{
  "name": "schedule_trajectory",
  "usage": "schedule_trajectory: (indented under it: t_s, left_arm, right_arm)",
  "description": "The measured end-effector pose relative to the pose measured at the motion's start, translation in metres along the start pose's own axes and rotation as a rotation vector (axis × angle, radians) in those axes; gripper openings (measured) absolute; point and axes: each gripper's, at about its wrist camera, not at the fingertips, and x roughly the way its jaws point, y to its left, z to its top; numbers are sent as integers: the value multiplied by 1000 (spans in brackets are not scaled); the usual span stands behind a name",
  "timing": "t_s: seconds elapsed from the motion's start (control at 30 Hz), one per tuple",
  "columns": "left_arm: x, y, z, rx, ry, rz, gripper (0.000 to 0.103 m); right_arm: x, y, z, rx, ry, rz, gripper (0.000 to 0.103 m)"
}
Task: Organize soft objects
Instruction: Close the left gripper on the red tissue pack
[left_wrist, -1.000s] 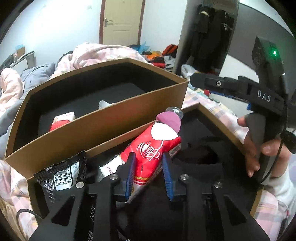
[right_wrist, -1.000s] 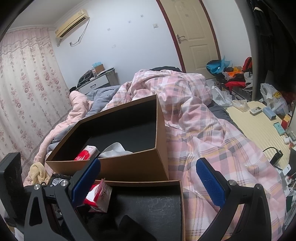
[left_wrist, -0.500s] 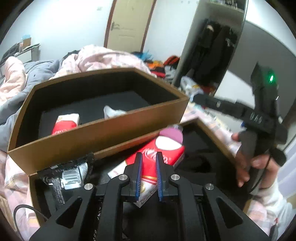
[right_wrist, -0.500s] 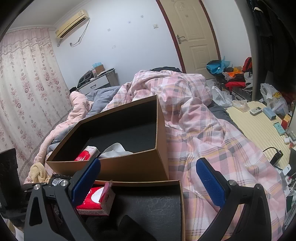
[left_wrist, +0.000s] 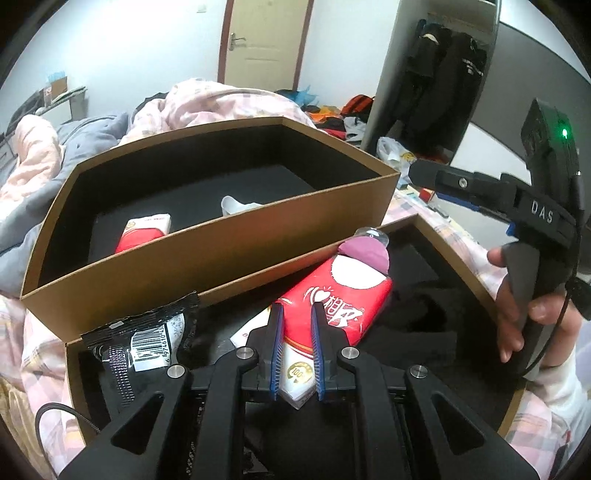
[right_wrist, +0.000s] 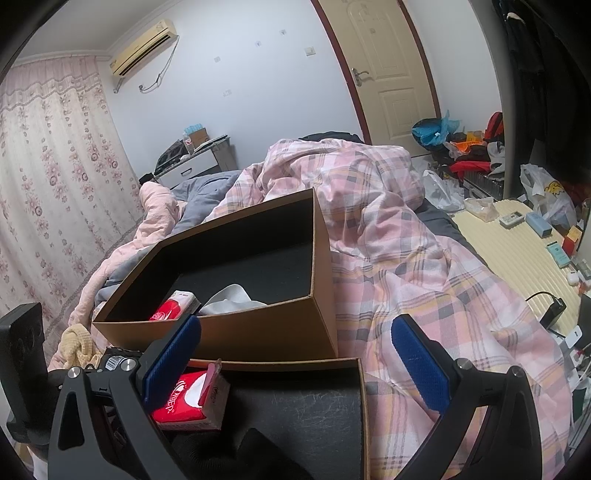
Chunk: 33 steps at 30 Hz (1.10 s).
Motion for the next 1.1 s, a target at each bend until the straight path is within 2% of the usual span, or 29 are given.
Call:
schedule_trajectory:
  t_s: [0.23,0.37,0.43,0.47,0.5,0.53,0.57,0.73,0.8,0.83,0.87,0.9,1.03,1.07,1.1]
  left_arm:
    - [-1,-4,0,17,-2,-28,9]
    - [3,-3,1,6,1,12,10]
    - [5,0,1,-7,2,32,18]
    - [5,2,1,-17,-2,58,36]
    - [5,3,1,-25,-7,79,63]
    - [5,4,1,-27,-15,77,77]
    - [4,3,0,-22,-22,68,85]
    - [8,-1,0,10,-1,66,87]
    - [13,-2,0,23,25,52,103]
    - [20,-5,0,44,57,66,103]
    - [30,-12,-2,94,102,126,103]
    - [36,-16,-3,121,120,149,103]
    - [36,-10,-1,100,108,127,103]
    - [35,-9,0,98,104,125,97]
    - [34,-8,0,95,97,109,85]
  right_arm:
    - [0,0,0,1,0,0,102]
    - [0,0,0,-1,2,-2,102]
    - [1,0,0,0,3,-1,102]
    - [1,0,0,0,2,-1,102]
    - [0,0,0,1,2,-2,102]
    - [0,0,0,2,3,-1,102]
    - [0,0,0,3,3,1,103]
    - [2,1,-1,3,7,-1,102]
    - [2,1,-2,6,8,0,102]
    - [2,0,-1,6,8,0,103]
    - [2,0,-1,8,9,1,103]
    - [3,0,-1,8,9,2,103]
    - [4,0,-1,4,12,-6,102]
    - [4,0,-1,8,12,-3,103]
    - [3,-1,0,10,10,-1,103]
